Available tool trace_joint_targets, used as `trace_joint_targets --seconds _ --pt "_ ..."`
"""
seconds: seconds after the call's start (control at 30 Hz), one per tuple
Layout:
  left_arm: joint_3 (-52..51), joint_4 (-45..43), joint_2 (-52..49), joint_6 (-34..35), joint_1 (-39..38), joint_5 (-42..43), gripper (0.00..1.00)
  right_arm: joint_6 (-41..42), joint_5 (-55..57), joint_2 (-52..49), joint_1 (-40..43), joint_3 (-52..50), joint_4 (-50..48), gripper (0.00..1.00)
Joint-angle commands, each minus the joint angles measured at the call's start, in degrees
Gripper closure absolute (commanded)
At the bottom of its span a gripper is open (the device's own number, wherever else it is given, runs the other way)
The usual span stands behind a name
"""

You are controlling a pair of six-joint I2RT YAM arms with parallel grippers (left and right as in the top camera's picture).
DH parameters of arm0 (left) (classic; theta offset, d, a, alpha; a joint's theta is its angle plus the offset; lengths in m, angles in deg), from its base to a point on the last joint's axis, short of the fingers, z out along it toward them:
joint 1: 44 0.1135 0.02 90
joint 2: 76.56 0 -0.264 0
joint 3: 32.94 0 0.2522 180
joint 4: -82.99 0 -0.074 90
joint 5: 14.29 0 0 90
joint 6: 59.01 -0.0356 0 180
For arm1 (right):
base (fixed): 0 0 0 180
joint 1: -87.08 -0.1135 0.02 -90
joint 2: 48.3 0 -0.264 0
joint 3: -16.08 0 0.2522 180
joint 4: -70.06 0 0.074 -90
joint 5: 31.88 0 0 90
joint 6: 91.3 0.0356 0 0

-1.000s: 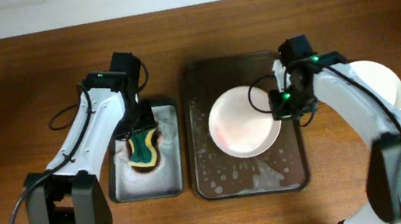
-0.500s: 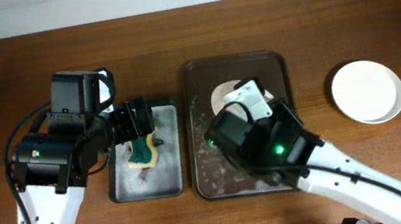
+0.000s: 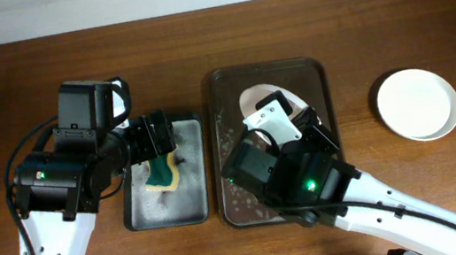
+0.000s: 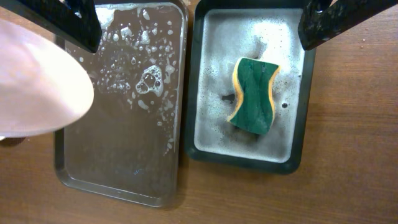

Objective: Clean dirty plates on tray and stack at the side
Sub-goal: 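Carry the plate right and stack it on the plates beside the tray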

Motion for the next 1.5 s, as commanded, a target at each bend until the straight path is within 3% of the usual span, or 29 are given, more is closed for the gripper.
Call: trace_joint_targets --seconds 0.0,0.03,0.07,0.17,0.23,0.27,0.33,0.43,0.47,0.53,0.6,0.7,0.73,0.83,0.87,0.9,1.0,1.1,1.2,1.23,1.3,1.37,1.47 --pt "0.6 -0.1 0.3 -0.5 0.1 0.2 0.01 1.2 -4.7 0.2 0.7 0.5 1.7 0.96" --pt "0.6 -0.1 0.3 -0.5 0.1 0.2 0.01 6.6 -6.5 0.0 2.6 0.5 1.7 0.96" --pt "0.6 -0.1 0.3 -0.5 0.1 0.2 0.01 10.7 -18.2 0.0 8.6 0.5 1.1 0.96" --pt "0.6 -0.1 0.3 -0.5 0.1 0.2 0.01 7.5 -61.8 0.0 41.3 1.5 -6.8 0.96" --pt "0.6 -0.1 0.3 -0.5 0.1 0.2 0.0 5.9 -79.3 -0.3 63.8 1.7 -9.5 0.96" --pt "0.6 -0.1 0.3 -0.5 0.1 0.2 0.01 5.9 -83.4 -1.7 77.6 1.6 -11.1 0.96" --pt "0.6 -0.1 0.3 -0.5 0.1 0.2 0.0 6.3 -80.8 -6.7 90.9 1.6 -14.1 0.96" --pt "0.6 -0.1 0.3 -0.5 0.1 0.2 0.01 9.8 -77.9 -19.8 99.2 1.6 -19.9 0.96" --pt "0.6 -0.1 0.3 -0.5 0.1 0.2 0.01 9.7 -77.7 -22.6 98.7 1.6 -21.0 0.96" --pt "0.6 -0.1 0.3 -0.5 0.1 0.2 0.01 4.2 -79.3 -22.3 96.5 2.6 -22.2 0.59" --pt "0.6 -0.1 0.3 -0.5 0.1 0.2 0.01 1.2 -83.8 -18.0 93.5 5.8 -19.2 0.48" --pt "0.6 -0.1 0.3 -0.5 0.1 0.2 0.01 -1.0 -86.4 -1.2 81.6 8.8 -14.9 0.41" --pt "0.6 -0.1 0.3 -0.5 0.1 0.2 0.01 -2.7 -86.4 6.8 73.7 8.8 -12.2 0.41" --pt "0.6 -0.1 0.3 -0.5 0.1 0.2 0.01 -3.2 -85.7 15.6 57.5 8.8 -4.8 0.41" --pt "0.6 -0.1 0.3 -0.5 0.1 0.2 0.01 -3.2 -85.7 16.7 54.5 8.8 -4.3 0.34" --pt "0.6 -0.1 0.3 -0.5 0.1 0.2 0.01 -3.1 -85.8 18.0 50.6 8.8 -4.3 0.01" --pt "0.6 -0.1 0.3 -0.5 0.1 0.2 0.01 -3.1 -86.1 18.9 43.2 8.8 -3.1 0.01" --pt "0.6 -0.1 0.3 -0.5 0.1 0.2 0.0 -8.8 -84.0 21.0 43.4 9.8 12.9 0.01" --pt "0.6 -0.1 0.3 -0.5 0.1 0.2 0.01 -17.1 -76.3 32.4 43.1 8.5 9.0 0.01" --pt "0.6 -0.1 0.3 -0.5 0.1 0.2 0.0 -21.0 -76.3 37.4 43.1 4.2 0.9 0.01" --pt "0.6 -0.1 0.3 -0.5 0.1 0.2 0.01 -25.8 -76.3 51.9 43.1 -18.8 -16.2 0.01" --pt "0.6 -0.1 0.3 -0.5 0.1 0.2 0.01 -25.8 -76.3 61.7 43.2 -34.2 -22.5 0.01" --pt "0.6 -0.1 0.3 -0.5 0.1 0.2 0.01 -25.8 -76.3 71.5 43.1 -48.5 -30.5 0.01"
